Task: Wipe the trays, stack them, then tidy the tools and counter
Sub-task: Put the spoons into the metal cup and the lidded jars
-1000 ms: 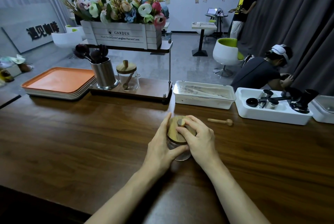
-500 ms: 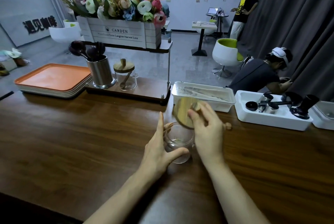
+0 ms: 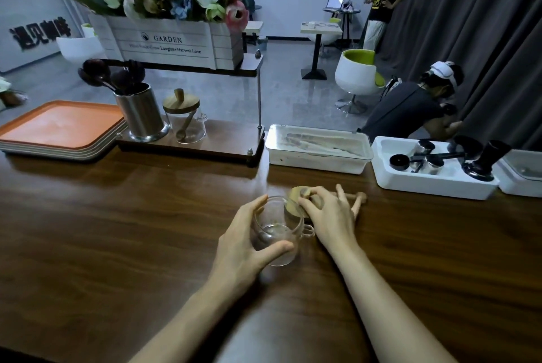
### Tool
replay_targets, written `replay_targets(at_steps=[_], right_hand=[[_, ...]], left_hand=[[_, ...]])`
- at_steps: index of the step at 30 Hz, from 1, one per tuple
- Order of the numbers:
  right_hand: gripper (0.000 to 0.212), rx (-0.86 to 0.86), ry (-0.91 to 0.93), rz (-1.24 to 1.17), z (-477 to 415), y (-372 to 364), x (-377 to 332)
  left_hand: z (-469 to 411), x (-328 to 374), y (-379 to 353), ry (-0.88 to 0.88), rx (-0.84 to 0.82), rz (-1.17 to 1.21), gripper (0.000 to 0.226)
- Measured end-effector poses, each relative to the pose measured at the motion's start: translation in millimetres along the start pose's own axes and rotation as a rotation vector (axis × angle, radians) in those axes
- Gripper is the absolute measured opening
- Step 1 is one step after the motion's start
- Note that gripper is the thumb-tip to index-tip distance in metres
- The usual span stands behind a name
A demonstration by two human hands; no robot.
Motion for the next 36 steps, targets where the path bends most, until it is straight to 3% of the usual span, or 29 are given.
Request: replay_targets(at_steps=[3,7,10,13,17,22,28,36], right_hand=[[0.023,-0.045,0.051,0.044,-0.7,1.2,0.7],[0.050,-0.117,0.087,0.034,-11.0,16.2,14.3],[0.043,-0.002,0.086,0.029,-24.5,29.1,34.8],[0.042,-0.054,0.031,0.184,-32.7,27.9,53.8],[0.023,0.067,0.060,0.137,-26.3,25.3,60.2],[0.023,0.083,0.107,0.178,-18.9,22.3,56.3],[0.020,0.032,0.051,-0.141,-4.7,37.2,34.3],[0.054,-0.074,0.184,-0.409,15.3,73.2,-13.3]], left_hand=[[-1.5,-1.1,-1.4,0.006,-0.003,0.001,0.092],[-0.4,-1.5,-3.8,0.018,0.010,0.017,0.093],[-0.7,0.7,-5.8,0.015,0.018,0.016,0.093],[-0.3,2.1,-7.6,0.011,0.021,0.007,0.092],[0.2,3.6,-7.4,0.009,0.028,0.001,0.091],[1.3,4.4,-6.9,0.019,0.026,-0.001,0.092],[1.9,4.9,-6.0,0.017,0.031,-0.023,0.093],[2.7,4.6,-6.6,0.011,0.043,-0.041,0.091]])
Point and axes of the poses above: each hand's wrist, its own z-axis away from the middle knuckle, its own y-axis out of the back of the hand, x = y × z, the point moved 1 cm from there along -z, towards the middle knuckle, and after that the axes turned 5 degrees about x, right-handed, at the moved point
